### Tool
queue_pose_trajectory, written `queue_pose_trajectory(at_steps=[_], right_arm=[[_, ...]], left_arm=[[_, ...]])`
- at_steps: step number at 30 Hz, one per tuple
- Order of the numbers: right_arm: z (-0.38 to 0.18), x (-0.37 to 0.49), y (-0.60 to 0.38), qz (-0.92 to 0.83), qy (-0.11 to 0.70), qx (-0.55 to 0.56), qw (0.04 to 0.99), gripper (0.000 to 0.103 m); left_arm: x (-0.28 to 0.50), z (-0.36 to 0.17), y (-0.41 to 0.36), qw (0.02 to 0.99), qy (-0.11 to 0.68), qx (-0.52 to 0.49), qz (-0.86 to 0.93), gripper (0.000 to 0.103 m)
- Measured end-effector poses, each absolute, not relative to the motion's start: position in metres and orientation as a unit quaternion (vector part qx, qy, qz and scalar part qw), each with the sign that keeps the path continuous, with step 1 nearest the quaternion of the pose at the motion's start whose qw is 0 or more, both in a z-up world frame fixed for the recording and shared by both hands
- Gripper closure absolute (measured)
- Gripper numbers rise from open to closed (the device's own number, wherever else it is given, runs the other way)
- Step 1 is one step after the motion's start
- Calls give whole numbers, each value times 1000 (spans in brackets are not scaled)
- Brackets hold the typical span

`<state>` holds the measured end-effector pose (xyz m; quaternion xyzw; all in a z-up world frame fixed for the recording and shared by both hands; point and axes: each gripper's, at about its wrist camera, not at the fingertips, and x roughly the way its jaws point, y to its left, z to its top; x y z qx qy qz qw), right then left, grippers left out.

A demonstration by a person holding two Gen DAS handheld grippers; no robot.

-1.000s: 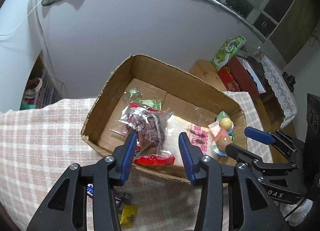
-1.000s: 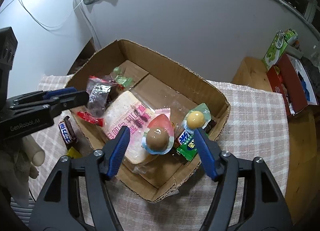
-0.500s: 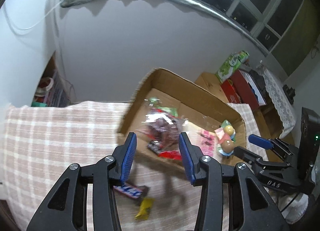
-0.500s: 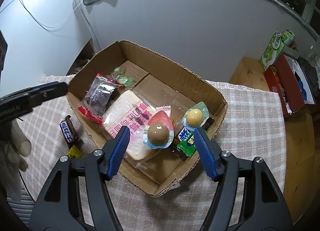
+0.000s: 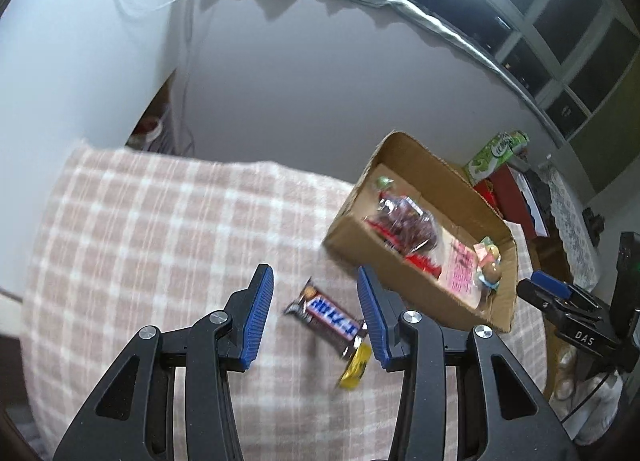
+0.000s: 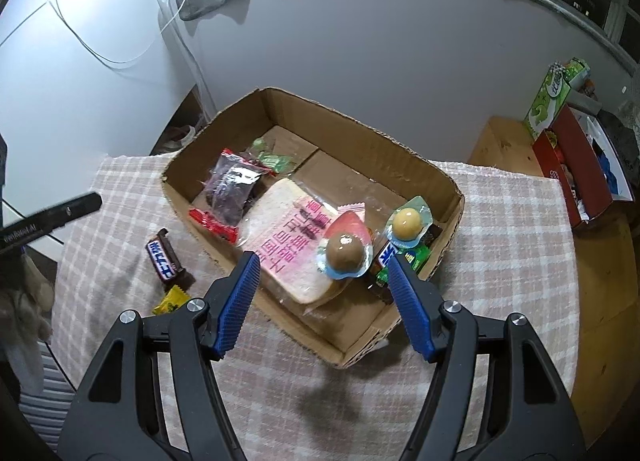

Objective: Organize snacks
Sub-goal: 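Withdraw both tools from the box toward the Snickers and yellow candy, then grasp the Snickers bar with the left tool while the right tool grasps the yellow candy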

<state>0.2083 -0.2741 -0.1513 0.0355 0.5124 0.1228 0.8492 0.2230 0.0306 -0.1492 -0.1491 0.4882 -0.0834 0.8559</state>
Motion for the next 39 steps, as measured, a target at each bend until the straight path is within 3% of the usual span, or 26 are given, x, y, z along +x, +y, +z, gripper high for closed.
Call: queue_pose_trajectory(at_steps=[15,33,39], right_arm=[[-165,149,-247,154,534,33,831,34],[-173,134,-246,158,551,37,819,34],[-178,136,-236,168,556,35,813,34]], left_arm=[[228,-195,7,818,540,-187,-61,61],[239,-216,-37,836,547,-46,-17,61],[220,-228,-21,830,557,-24,-32,71]])
